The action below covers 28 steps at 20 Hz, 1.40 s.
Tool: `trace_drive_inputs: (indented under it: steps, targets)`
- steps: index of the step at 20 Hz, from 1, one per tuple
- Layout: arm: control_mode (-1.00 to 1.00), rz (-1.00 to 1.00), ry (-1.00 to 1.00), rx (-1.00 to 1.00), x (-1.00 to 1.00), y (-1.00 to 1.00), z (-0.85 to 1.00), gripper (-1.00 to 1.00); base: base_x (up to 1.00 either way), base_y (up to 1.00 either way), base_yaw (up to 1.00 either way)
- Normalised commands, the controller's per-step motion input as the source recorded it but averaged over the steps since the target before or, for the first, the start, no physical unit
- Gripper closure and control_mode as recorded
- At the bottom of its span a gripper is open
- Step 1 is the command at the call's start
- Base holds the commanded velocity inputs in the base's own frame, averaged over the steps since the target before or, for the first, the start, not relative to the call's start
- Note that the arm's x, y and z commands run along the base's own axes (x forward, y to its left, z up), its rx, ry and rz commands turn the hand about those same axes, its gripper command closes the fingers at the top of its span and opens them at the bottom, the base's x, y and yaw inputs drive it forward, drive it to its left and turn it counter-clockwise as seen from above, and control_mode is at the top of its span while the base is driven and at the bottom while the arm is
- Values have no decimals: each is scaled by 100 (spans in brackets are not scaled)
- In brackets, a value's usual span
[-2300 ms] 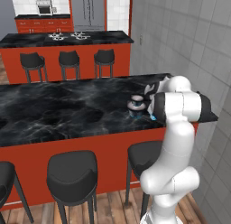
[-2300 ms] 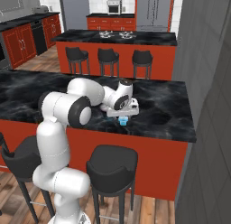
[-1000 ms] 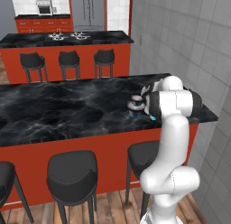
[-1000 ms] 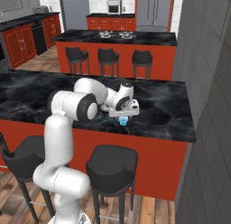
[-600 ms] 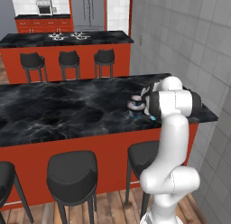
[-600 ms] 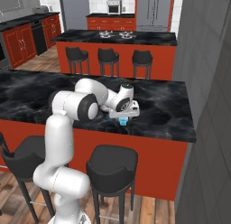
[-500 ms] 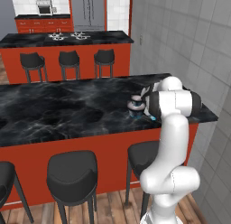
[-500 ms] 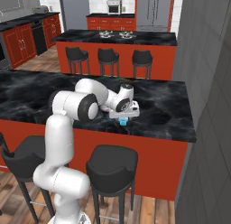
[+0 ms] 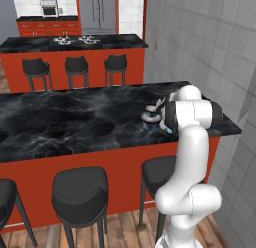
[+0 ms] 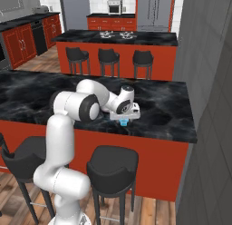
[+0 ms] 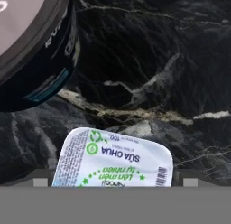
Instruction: Stack the yogurt containers by placing the smaller containers on top of the larger containers.
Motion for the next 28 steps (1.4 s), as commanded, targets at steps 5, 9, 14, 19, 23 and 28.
trace_drive_inputs:
  steps: [5, 9, 14, 19, 23, 28]
  targets:
    - [-100, -1, 0, 0, 0, 0, -6, 100, 0, 0, 0]
    - [-100, 0, 0, 0, 0, 0, 0, 100, 0, 0, 0]
    - [-100, 0, 0, 0, -2, 0, 8, 100, 0, 0, 0]
    - [-100, 0, -6, 0, -19, 0, 48, 100, 0, 0, 0]
    - [-100, 0, -2, -2, -22, 0, 68, 100, 0, 0, 0]
    - [-100, 0, 0, -5, -18, 9, 76, 100, 0, 0, 0]
